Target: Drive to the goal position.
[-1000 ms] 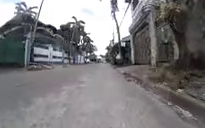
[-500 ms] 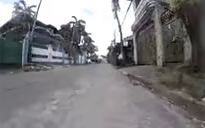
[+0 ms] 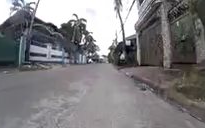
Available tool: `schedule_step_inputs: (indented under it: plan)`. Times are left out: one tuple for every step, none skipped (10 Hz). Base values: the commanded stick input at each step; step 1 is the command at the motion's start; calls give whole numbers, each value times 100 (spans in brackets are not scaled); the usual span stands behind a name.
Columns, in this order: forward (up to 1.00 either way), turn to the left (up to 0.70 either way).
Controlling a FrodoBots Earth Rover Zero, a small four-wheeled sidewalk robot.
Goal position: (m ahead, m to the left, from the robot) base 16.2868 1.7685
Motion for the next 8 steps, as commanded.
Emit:
schedule_step_inputs:
  plan:
    - [100, 0]
    - [100, 0]
    - [100, 0]
    - [100, 0]
    - [100, 0]
    - [100, -7]
    - [100, -24]
    - [100, -39]
